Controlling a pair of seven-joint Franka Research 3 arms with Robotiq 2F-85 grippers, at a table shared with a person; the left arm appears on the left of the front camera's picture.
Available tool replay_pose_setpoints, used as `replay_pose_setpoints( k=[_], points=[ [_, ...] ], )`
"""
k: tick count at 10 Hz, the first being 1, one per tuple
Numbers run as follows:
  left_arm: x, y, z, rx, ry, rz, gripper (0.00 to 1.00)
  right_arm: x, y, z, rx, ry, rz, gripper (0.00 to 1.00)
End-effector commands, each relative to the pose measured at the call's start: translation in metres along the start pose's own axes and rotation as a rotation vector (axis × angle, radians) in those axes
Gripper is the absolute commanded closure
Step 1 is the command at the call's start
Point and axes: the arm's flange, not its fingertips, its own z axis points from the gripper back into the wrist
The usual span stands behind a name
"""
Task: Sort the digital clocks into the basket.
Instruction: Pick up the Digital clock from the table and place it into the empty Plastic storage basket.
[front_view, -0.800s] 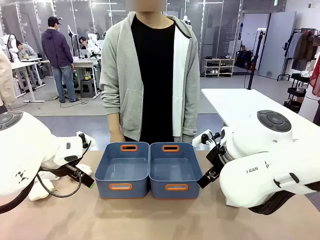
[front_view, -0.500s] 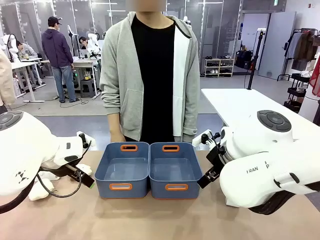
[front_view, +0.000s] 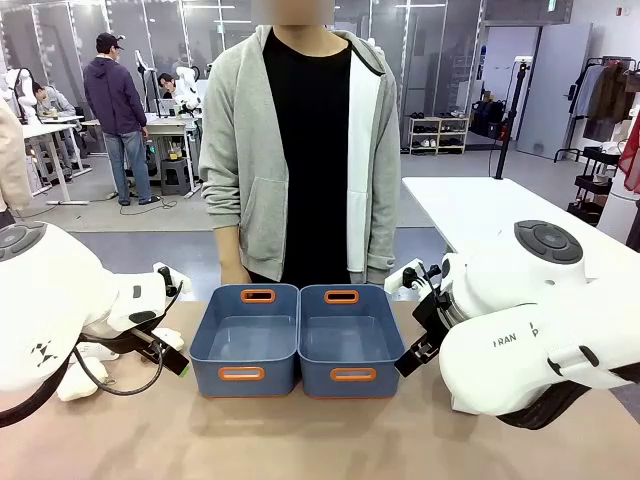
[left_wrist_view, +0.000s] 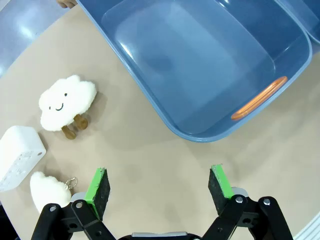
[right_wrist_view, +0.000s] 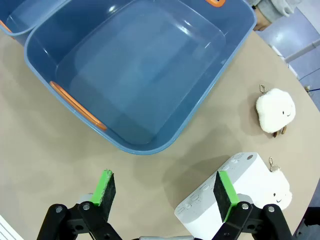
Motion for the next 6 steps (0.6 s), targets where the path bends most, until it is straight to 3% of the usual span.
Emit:
replay_pose_setpoints(
  k=[1,4,6],
  points=[
    [0.018,0.012,0.014,0.052,0.038,-0.014,0.0,0.0,0.0,0.0,0.0,0.0,0.0,0.0],
    [0.042,0.037,0.052,-0.146,0.045,-0.003,0.0,0.037,-0.026,0.042,0.133,-0.004,-0.051,0.0],
    [0.037,0.047,0.073,-0.316,0.048,0.041,0.0,0.037,-0.041,0.061,0.314,0.012,-0.136,0.0]
  ],
)
